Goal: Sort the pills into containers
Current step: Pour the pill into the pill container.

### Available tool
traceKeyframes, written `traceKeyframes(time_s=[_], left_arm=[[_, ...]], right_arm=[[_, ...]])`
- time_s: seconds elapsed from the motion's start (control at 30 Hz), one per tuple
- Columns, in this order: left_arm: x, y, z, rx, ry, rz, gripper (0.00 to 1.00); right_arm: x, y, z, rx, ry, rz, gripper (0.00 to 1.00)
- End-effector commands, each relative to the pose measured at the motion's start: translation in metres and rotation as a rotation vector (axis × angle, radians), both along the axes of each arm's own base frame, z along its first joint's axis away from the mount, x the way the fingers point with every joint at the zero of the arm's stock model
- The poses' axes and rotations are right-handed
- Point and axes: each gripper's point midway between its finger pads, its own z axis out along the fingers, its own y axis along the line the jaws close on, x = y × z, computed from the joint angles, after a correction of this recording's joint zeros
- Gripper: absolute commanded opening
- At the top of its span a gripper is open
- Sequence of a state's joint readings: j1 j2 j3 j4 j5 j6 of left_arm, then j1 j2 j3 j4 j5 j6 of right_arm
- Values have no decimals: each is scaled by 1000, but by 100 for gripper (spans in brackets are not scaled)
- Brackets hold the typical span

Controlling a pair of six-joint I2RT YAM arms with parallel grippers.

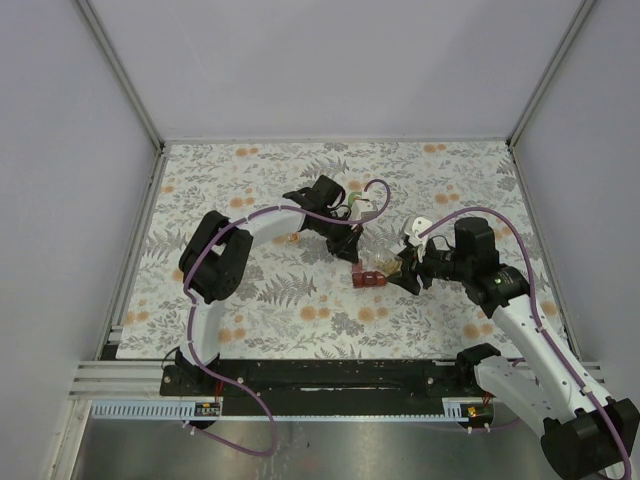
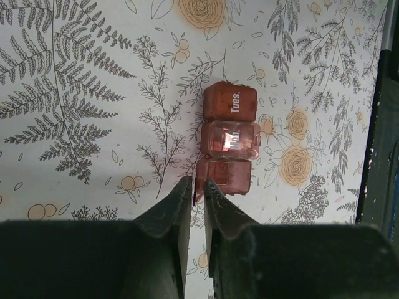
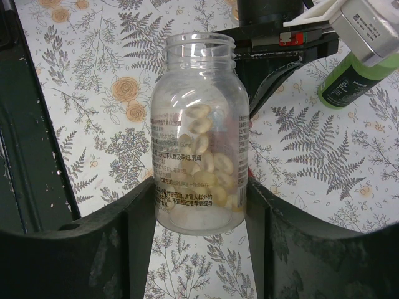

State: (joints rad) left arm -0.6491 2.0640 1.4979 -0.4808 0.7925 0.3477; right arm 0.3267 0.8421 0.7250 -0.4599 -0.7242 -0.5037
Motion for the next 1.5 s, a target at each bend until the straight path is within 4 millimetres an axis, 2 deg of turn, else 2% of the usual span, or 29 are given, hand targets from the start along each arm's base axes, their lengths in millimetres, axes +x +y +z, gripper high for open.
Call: traceKeyframes(time_s=[0.0,0.23,0.47,0.73,0.87,1.07,1.47], left_arm=[[9,-10,15,-40,-43,-17,15],[7,-9,17,-39,-35,-27,0],[4,-8,21,-40,-38,-40,0],[12,2,31,-40,-58,-67,0],[17,11,30,-35,-54,-79,0],[21,18,18,-5,-27,-91,0],[21,20,12,-16,41,-96,0]], right_arm=[[4,0,12,14,-51,3,0],[4,0,11,13,-50,3,0],[4,0,11,12,-48,5,0],[2,1,5,-5,-44,31,0],[3,-1,-5,-37,-38,45,0],[3,-2,-20,-79,-19,74,0],[2,-7,-47,-172,32,141,0]])
